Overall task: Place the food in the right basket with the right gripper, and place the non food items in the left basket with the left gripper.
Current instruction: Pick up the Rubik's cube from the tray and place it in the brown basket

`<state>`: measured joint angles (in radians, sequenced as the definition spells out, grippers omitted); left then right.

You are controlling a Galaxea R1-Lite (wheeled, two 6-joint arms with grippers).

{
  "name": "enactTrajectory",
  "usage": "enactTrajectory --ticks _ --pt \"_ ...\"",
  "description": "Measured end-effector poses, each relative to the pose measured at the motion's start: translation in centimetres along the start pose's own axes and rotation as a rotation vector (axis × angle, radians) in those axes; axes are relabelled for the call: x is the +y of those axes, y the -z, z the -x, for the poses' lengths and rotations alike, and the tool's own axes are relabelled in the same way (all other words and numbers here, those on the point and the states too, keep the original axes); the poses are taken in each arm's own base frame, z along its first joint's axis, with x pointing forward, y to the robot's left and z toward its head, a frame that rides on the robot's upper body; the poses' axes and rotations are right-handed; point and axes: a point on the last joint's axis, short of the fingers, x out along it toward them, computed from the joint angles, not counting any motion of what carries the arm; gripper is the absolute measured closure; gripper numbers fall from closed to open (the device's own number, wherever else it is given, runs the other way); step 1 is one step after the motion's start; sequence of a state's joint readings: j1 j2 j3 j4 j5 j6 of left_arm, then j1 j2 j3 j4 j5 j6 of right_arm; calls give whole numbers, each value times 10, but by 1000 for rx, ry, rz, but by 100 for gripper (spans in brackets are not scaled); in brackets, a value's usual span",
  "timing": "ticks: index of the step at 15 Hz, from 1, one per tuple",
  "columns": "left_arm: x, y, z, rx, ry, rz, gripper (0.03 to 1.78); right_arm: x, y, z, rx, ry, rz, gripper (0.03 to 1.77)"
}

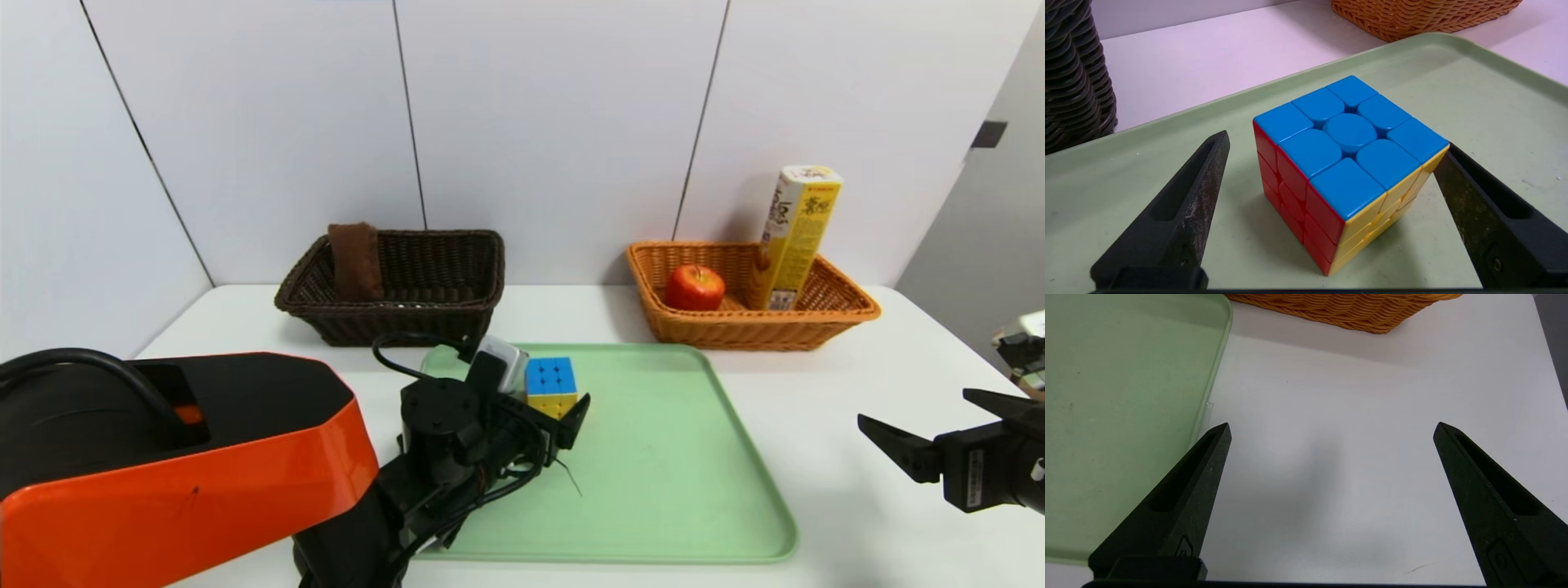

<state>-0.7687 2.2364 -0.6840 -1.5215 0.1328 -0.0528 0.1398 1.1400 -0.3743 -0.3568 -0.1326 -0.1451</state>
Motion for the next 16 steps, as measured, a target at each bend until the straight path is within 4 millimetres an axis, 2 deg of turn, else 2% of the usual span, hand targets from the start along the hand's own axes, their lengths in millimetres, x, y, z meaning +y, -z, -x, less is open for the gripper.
enactTrajectory --ticks 11,14,16 --pt "1 9 -4 19 -36 -3 12 0 2 1 -1 1 -3 9" --pt "1 10 -3 21 -37 -2 61 0 3 1 2 1 -2 9" --pt "1 10 -3 21 -35 -2 82 0 3 1 4 0 -2 9"
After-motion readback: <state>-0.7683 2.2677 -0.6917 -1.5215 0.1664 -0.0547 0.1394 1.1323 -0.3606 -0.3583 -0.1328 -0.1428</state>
